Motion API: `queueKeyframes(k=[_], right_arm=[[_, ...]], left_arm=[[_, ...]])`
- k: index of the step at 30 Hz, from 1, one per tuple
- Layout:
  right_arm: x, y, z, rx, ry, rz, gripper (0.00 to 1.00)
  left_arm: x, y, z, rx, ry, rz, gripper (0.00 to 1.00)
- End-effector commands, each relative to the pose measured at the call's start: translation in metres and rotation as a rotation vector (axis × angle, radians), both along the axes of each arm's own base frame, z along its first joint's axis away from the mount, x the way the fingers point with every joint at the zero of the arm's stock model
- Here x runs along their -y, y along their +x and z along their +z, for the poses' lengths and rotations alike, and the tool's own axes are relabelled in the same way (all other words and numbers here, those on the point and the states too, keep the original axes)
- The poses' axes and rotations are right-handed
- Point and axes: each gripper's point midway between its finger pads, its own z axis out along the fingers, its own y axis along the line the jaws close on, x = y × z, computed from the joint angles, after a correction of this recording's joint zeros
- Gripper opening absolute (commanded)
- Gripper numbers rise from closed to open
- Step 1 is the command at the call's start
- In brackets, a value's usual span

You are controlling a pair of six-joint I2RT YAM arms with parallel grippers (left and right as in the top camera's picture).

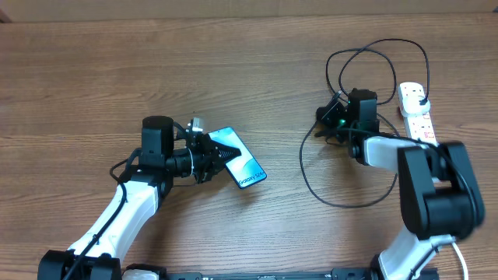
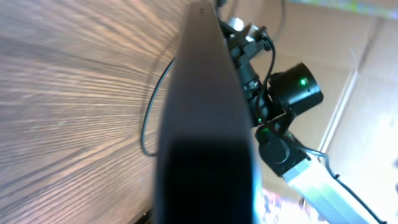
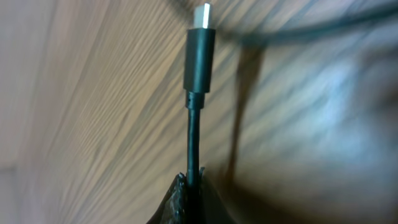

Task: Plug charger to phone and switch on socket
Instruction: 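Grasp the black cable's USB-C plug with the right gripper, then carry the plug with the right gripper toward the phone's bottom edge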

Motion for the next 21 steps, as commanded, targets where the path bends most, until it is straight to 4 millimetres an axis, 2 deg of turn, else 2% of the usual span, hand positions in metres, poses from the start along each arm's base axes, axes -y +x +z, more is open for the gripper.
queueKeyframes(k=[1, 8, 11, 12, 18, 21], right_arm=[[-0.028, -0.015, 0.061, 0.109, 0.068, 0.196, 0.04], [-0.051, -0.089, 0.137, 0.147, 0.122, 0.441, 0.04], [-0.052, -0.135, 0.168, 0.167, 0.109, 0.518, 0.04], [-0.052, -0.141, 0.172, 0.170, 0.108, 0.527, 0.04], [-0.060, -0.225, 0.215, 0.265, 0.118, 0.677, 0.04], [-0.064, -0.258, 0.229, 0.303, 0.142, 0.730, 0.04]], left_arm=[[0.009, -0.008, 0.026, 0.137, -0.079, -0.129, 0.04], [0.009, -0.006, 0.054, 0.312, -0.146, -0.201, 0.04], [0.001, -0.004, 0.065, 0.368, -0.177, -0.215, 0.04], [0.000, -0.003, 0.066, 0.375, -0.180, -0.216, 0.04], [-0.009, 0.000, 0.074, 0.428, -0.193, -0.215, 0.04], [-0.009, -0.001, 0.076, 0.434, -0.199, -0.225, 0.04]])
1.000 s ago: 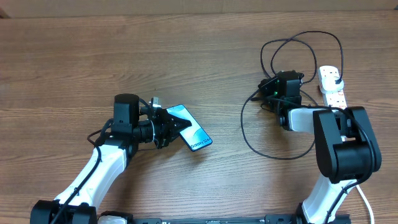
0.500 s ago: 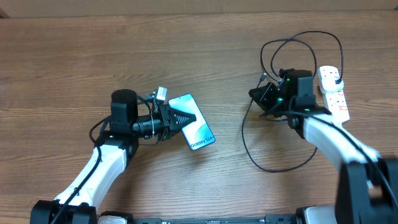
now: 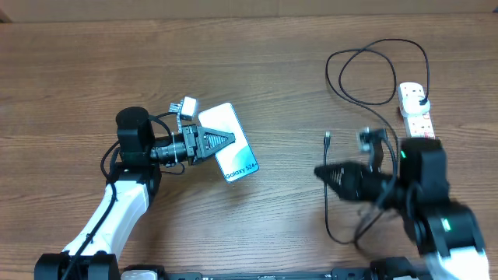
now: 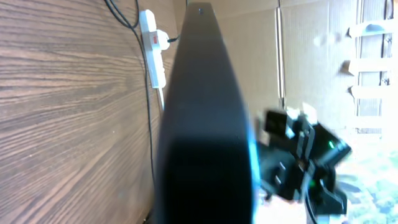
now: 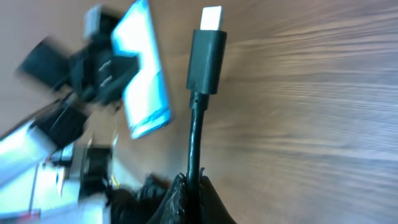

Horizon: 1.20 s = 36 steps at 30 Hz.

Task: Plug charger to phone and switch on socket
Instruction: 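Carry the plug with the right gripper toward the phone's bottom edge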

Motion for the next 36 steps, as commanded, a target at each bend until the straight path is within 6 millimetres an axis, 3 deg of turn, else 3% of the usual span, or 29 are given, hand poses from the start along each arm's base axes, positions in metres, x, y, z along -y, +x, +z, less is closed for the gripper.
queueKeyframes(k=[1, 7, 18, 22, 26, 29, 36], right_arm=[[-0.010, -0.034, 0.019, 0.088, 0.044, 0.116, 0.04], [-0.021, -0.073, 0.015, 0.042, 0.066, 0.222, 0.04], [-0.047, -0.091, 0.002, -0.011, 0.008, 0.350, 0.04], [-0.060, -0.083, -0.009, -0.030, -0.046, 0.345, 0.04], [-0.084, -0.082, -0.012, -0.038, -0.035, 0.417, 0.04], [-0.099, -0.078, -0.026, -0.103, -0.057, 0.424, 0.04], [-0.115, -0.081, -0.049, -0.204, -0.094, 0.458, 0.04]], left_arm=[[0.002, -0.007, 0.013, 0.051, -0.027, -0.066, 0.04], [0.003, -0.009, 0.018, 0.022, -0.048, -0.081, 0.04], [0.014, -0.015, 0.021, -0.010, -0.058, -0.113, 0.04], [0.016, -0.015, 0.021, -0.010, -0.055, -0.113, 0.04], [0.016, -0.013, 0.020, -0.006, -0.051, -0.099, 0.04], [0.016, -0.012, 0.020, -0.006, -0.050, -0.096, 0.04], [0.016, -0.012, 0.020, -0.006, -0.050, -0.096, 0.04]])
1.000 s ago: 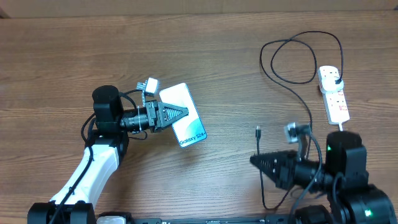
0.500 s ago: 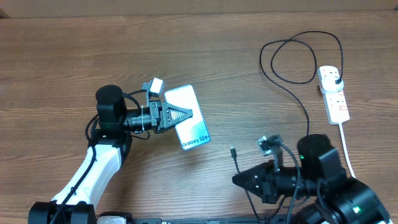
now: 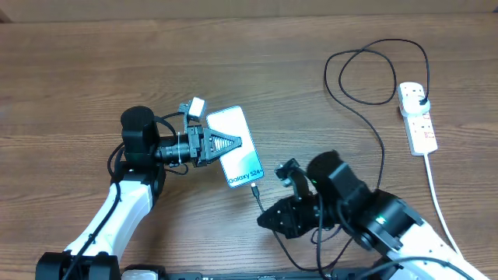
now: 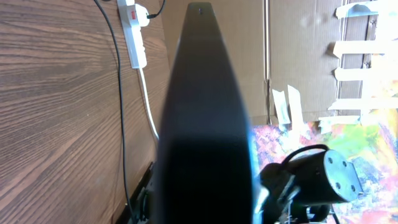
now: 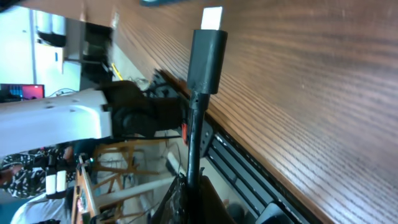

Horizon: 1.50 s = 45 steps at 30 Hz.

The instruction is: Plug charger to phone and switch on socket

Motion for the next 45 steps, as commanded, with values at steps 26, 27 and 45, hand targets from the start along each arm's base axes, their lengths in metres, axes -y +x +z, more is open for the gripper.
queueKeyframes(k=[26, 27, 45], right_arm=[[-0.011, 0.006, 0.003, 0.042, 0.014, -0.026, 0.04], [-0.011, 0.006, 0.004, 0.045, 0.017, -0.025, 0.04], [-0.014, 0.024, 0.001, 0.045, 0.002, -0.125, 0.04]], left_arm=[[-0.013, 0.027, -0.001, -0.183, -0.083, -0.131, 0.04], [-0.011, 0.027, -0.003, -0.196, -0.086, -0.150, 0.04], [0.008, 0.032, -0.020, -0.198, -0.063, -0.147, 0.04]])
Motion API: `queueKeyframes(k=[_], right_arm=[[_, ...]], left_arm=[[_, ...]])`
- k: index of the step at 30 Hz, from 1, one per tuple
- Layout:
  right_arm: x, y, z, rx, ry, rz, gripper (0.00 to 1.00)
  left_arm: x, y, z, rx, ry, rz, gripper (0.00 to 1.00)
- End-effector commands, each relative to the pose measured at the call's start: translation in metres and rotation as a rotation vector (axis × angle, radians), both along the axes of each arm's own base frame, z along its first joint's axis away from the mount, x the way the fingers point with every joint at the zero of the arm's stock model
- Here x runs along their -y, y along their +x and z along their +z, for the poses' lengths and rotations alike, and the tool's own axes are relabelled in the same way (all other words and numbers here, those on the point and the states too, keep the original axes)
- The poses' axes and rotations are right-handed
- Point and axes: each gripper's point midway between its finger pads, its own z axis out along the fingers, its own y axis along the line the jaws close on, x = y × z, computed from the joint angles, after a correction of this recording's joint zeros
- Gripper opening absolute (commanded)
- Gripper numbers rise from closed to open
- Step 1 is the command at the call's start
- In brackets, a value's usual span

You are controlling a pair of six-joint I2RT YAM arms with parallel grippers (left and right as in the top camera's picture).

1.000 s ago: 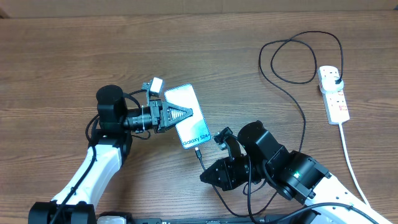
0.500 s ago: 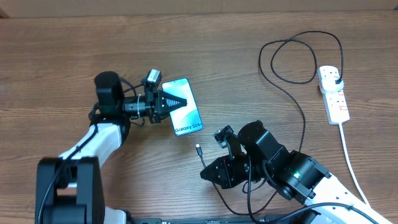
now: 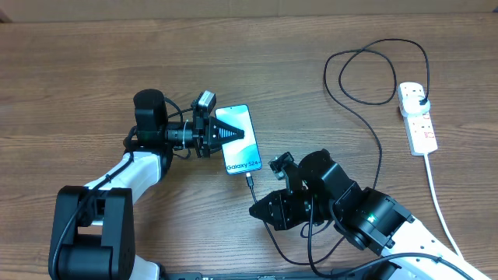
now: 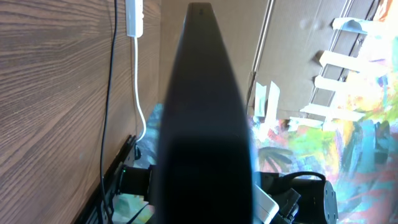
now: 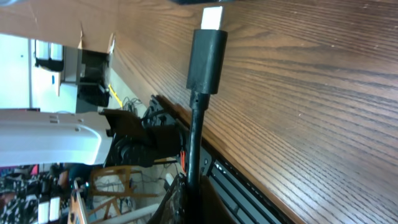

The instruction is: Plug charger to phone and switch on socket

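My left gripper (image 3: 220,134) is shut on a phone (image 3: 238,140) with a blue-and-white screen and holds it off the table. In the left wrist view the phone (image 4: 202,124) shows only as a dark edge between the jaws. My right gripper (image 3: 258,210) is shut on the black charger cable (image 5: 194,149) a little behind its plug (image 5: 207,53). The plug (image 3: 249,180) points at the phone's lower short edge from just below it. Its metal tip shows bare. The white socket strip (image 3: 416,118) lies at the far right.
The black cable (image 3: 366,70) loops at the back right and trails across the table to my right arm. A white lead (image 3: 443,214) runs from the strip towards the front right edge. Cardboard walls stand behind the wooden table (image 3: 93,62).
The left gripper has shifted the phone slightly back and right and turned it straighter. The right gripper has brought the plug closer, from a gap below the phone to its lower edge.
At first the left gripper held the phone at centre left while the right gripper held the plug near the socket strip. Then the right gripper was at the front, plug facing left. Later it stood below the phone, and now the plug is at the phone's lower edge.
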Motion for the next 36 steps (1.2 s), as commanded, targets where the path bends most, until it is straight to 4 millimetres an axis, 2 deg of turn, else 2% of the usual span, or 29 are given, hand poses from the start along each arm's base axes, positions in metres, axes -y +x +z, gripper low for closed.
queueKeyframes(k=[1, 20, 36], right_arm=[[0.000, 0.004, -0.003, -0.006, -0.013, -0.032, 0.04], [-0.001, 0.002, -0.004, -0.018, -0.014, -0.023, 0.04], [-0.001, 0.004, -0.005, -0.013, -0.018, -0.029, 0.04]], left_arm=[[0.001, 0.004, 0.010, 0.046, -0.007, -0.010, 0.04], [0.007, 0.007, 0.007, 0.023, 0.010, 0.013, 0.04], [0.013, -0.001, 0.009, -0.003, 0.002, -0.026, 0.04]])
